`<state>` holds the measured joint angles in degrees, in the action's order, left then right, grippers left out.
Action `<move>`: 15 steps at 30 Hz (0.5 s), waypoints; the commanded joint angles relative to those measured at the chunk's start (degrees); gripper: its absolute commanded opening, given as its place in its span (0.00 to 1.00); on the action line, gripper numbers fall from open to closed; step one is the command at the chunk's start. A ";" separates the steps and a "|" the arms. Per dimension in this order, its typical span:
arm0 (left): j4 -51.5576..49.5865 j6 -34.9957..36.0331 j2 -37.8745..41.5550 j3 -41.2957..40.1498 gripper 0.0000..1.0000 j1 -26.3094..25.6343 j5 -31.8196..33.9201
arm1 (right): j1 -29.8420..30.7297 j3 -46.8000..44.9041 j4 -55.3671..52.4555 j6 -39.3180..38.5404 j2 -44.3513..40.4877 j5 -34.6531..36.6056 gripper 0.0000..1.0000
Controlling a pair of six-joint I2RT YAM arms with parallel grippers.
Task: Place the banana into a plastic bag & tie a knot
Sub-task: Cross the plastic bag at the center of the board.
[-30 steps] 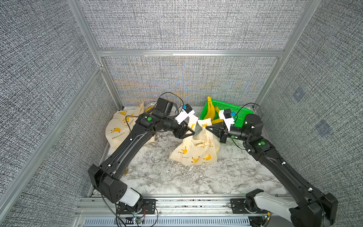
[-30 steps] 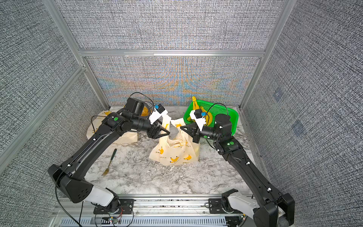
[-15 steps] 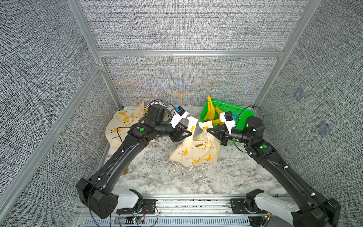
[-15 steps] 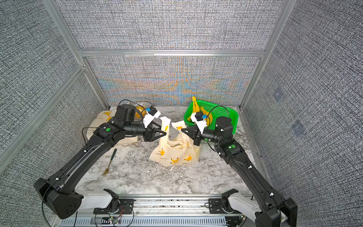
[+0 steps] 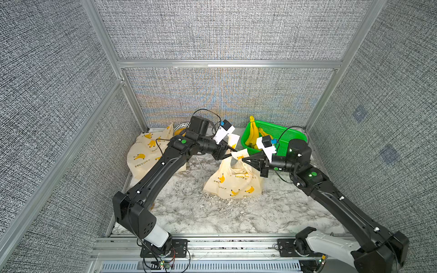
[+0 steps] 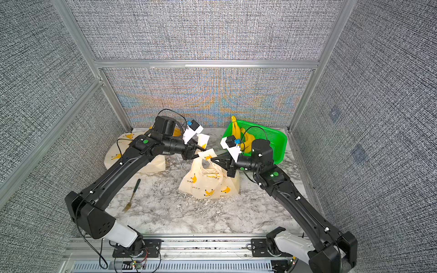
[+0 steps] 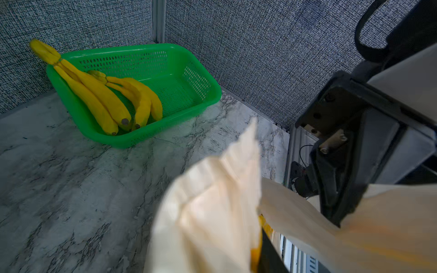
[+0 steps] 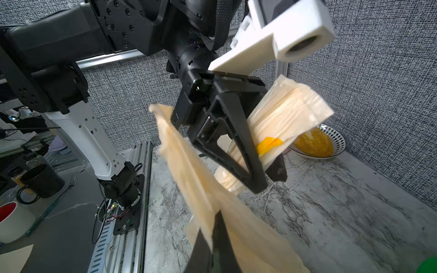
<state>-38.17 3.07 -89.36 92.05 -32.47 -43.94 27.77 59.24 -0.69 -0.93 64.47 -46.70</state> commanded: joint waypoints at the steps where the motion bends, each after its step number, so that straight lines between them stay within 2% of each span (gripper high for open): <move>1: -2.36 1.98 2.15 -1.50 0.72 0.11 1.05 | 0.19 1.83 -2.06 -1.70 1.50 1.81 0.00; 2: -1.76 1.70 3.37 -2.74 0.78 0.23 2.62 | 0.25 2.28 -2.40 -1.86 1.90 1.76 0.00; 6: 2.59 -1.20 9.67 -9.37 0.89 1.21 10.42 | 0.31 4.83 -4.20 -2.89 3.62 1.46 0.00; 10: 7.72 -3.17 14.37 -14.81 0.93 1.65 11.44 | 0.57 6.60 -5.14 -3.20 4.81 0.42 0.00; 15: 9.78 -5.38 16.01 -16.55 0.92 1.85 11.55 | 2.21 7.72 -6.73 -4.15 5.41 1.83 0.00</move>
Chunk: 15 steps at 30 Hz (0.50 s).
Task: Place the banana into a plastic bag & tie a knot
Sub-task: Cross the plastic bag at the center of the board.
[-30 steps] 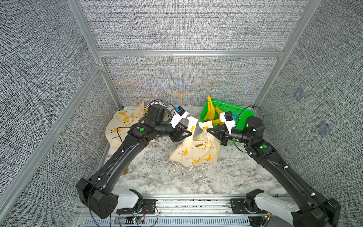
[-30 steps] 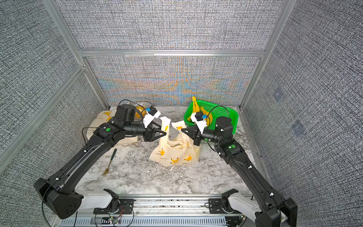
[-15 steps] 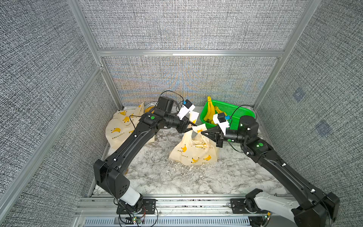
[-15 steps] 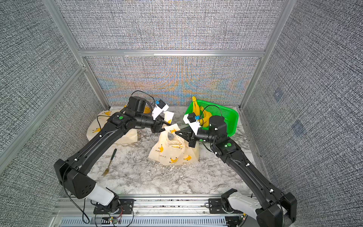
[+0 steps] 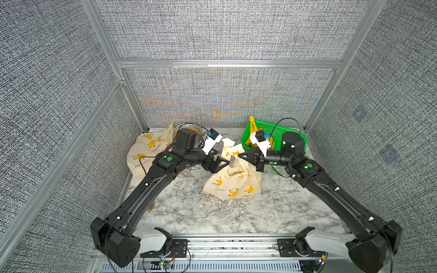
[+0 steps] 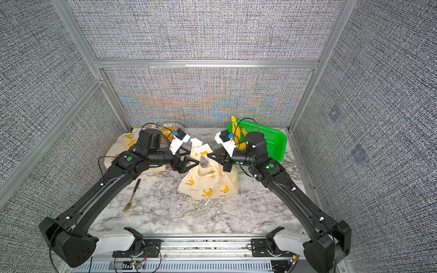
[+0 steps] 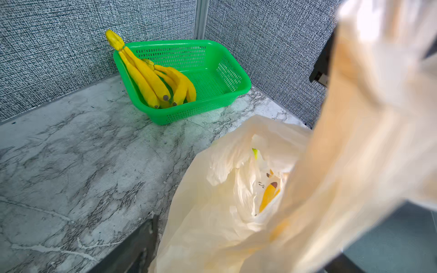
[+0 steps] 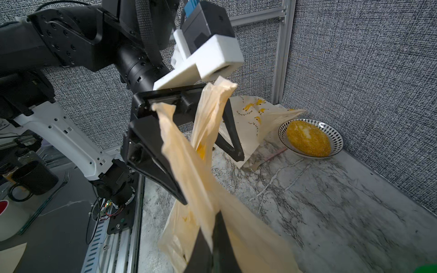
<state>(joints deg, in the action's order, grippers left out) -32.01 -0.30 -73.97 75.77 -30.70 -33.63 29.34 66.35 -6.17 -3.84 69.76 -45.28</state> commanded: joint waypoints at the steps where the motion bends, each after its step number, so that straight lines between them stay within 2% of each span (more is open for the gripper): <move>1: 3.70 -2.71 1.13 -0.27 0.91 0.00 1.94 | 1.09 0.83 -1.82 -1.65 0.25 0.90 0.00; 6: 6.05 -6.39 4.17 -0.89 0.88 0.02 6.75 | 2.59 1.97 -4.37 -2.63 1.44 4.13 0.00; 9: 5.53 -7.62 7.48 -2.17 0.93 0.02 11.05 | 3.21 3.41 -6.95 -3.60 2.75 5.68 0.00; 12: 6.39 -9.30 10.88 -4.37 0.97 0.02 12.26 | 3.95 4.12 -8.04 -3.99 3.26 7.14 0.00; 15: 4.79 -9.83 12.67 -4.42 0.97 0.04 13.17 | 4.52 4.98 -8.88 -3.94 3.70 7.92 0.00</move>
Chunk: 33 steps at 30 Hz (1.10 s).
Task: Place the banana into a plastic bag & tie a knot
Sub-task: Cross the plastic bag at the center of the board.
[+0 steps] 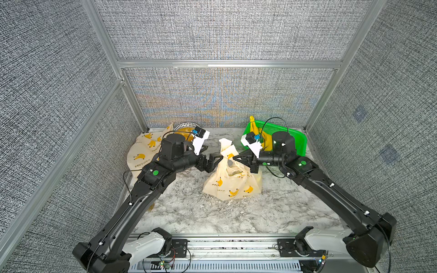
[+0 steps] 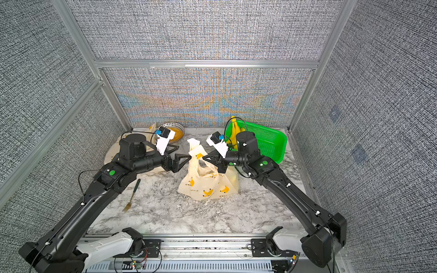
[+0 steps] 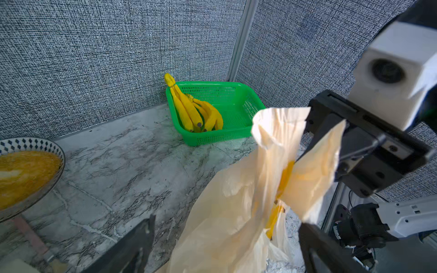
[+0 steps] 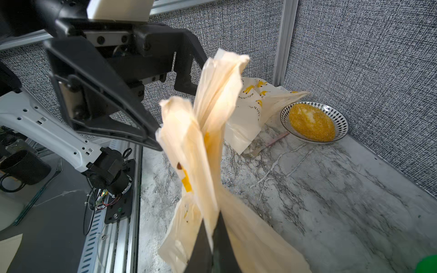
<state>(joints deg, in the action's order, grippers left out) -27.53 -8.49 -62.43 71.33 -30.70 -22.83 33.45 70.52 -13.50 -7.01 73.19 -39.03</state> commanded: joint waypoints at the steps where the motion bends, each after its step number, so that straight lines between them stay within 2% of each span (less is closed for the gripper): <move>1: 0.11 -1.62 1.47 -0.03 0.97 0.02 2.12 | 0.71 1.08 -1.84 -0.88 0.34 1.71 0.00; 4: 0.71 -2.26 1.91 -0.33 0.96 -0.07 0.59 | 1.89 1.37 -2.16 -0.93 0.38 3.15 0.00; 10: 1.10 -2.28 -0.96 1.14 0.84 -3.41 -1.44 | 3.65 2.09 -2.52 -0.88 1.40 5.02 0.00; 13: 1.07 -1.95 -1.70 1.53 0.64 -4.43 -1.80 | 3.98 2.51 -2.74 -0.66 2.19 6.06 0.00; 16: 1.06 -1.55 -2.15 1.79 0.39 -4.79 -3.19 | 3.95 2.69 -2.95 -0.61 2.42 6.49 0.00; 19: 1.16 -1.09 -2.67 1.88 0.03 -4.81 -4.11 | 4.07 2.60 -2.94 -0.47 2.30 6.45 0.00; 20: 1.16 -0.92 -2.93 1.88 0.00 -4.75 -4.23 | 4.08 2.59 -2.91 -0.50 2.26 6.40 0.00; 23: 1.78 -0.86 -3.59 1.97 0.00 -4.76 -4.96 | 4.03 2.46 -3.16 -0.52 1.79 6.04 0.00; 24: 2.01 -0.91 -3.77 2.06 0.00 -4.79 -5.27 | 4.06 2.47 -3.21 -0.47 1.47 5.92 0.03; 26: 2.22 -0.76 -4.25 2.21 0.00 -4.75 -5.55 | 3.86 2.74 -3.64 -0.53 0.25 6.08 0.30; 28: 2.30 -0.50 -4.67 2.32 0.00 -4.81 -5.92 | 2.83 3.34 -3.66 0.25 -1.36 5.84 0.42; 30: 2.32 -0.13 -5.00 2.41 0.00 -4.80 -6.92 | 0.78 3.77 -2.02 2.07 -3.16 3.65 0.59; 33: 2.52 0.64 -5.05 2.28 0.00 -4.80 -8.68 | -2.30 5.58 0.41 4.54 -3.35 -0.24 0.69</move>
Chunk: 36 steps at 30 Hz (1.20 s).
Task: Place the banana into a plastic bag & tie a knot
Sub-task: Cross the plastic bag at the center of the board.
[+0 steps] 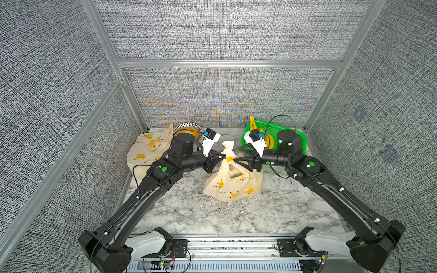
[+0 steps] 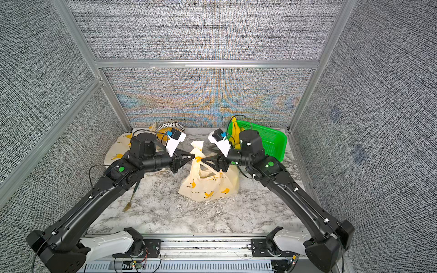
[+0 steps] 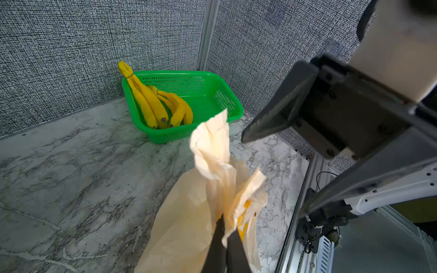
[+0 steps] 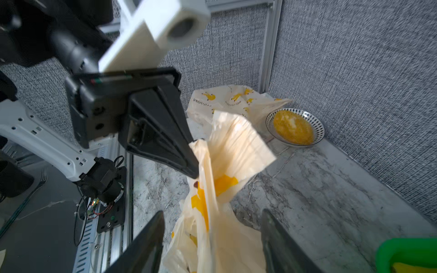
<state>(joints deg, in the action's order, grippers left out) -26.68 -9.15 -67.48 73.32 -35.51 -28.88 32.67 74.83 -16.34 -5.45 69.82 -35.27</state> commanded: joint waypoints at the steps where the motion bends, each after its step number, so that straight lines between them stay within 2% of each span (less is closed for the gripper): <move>1: 1.84 1.41 0.11 0.16 0.00 0.00 -2.88 | -2.42 2.27 3.48 3.36 0.65 -5.10 0.69; 6: 2.24 2.46 -0.35 0.48 0.00 0.04 -5.58 | -5.33 8.72 -0.23 1.87 6.95 -14.02 0.50; 9: 2.16 2.71 -1.27 1.08 0.00 0.00 -6.96 | -5.24 11.35 -3.75 -0.94 9.39 -18.54 0.50; 13: 1.98 2.75 -2.21 1.56 0.00 0.00 -7.66 | -5.24 12.49 -4.32 -1.29 11.09 -18.44 0.49; 15: 1.98 2.73 -2.38 1.56 0.00 0.04 -7.79 | -5.20 12.54 -4.40 -1.67 11.78 -19.27 0.41; 17: 2.07 2.73 -2.56 1.56 0.00 0.05 -7.63 | -5.13 12.15 -4.34 -1.82 11.92 -19.33 0.21; 20: 2.07 2.58 -2.70 1.54 0.00 0.00 -7.26 | -5.24 10.18 -3.71 -2.13 11.07 -18.16 0.00; 22: 2.07 2.47 -2.83 1.48 0.00 0.00 -6.78 | -5.54 8.01 -1.55 -1.14 9.48 -17.00 0.00; 26: 2.28 2.03 -3.35 1.34 0.18 0.00 -6.90 | -6.75 2.43 6.30 3.55 5.39 -14.26 0.00; 29: 3.26 1.43 -3.56 0.89 0.21 0.01 -7.41 | -7.13 -1.38 10.57 5.97 2.82 -12.13 0.00; 33: 4.17 0.93 -4.44 0.75 0.20 0.00 -7.87 | -7.33 -5.74 13.46 7.38 0.08 -10.59 0.00; 36: 4.17 0.89 -4.89 1.04 0.08 0.00 -7.77 | -7.51 -8.99 14.29 7.55 -1.63 -9.93 0.00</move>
<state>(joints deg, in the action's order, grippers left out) -24.62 -7.97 -72.10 74.08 -35.51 -36.12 25.21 67.29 -5.37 0.54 69.12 -46.74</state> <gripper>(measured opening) 0.110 0.048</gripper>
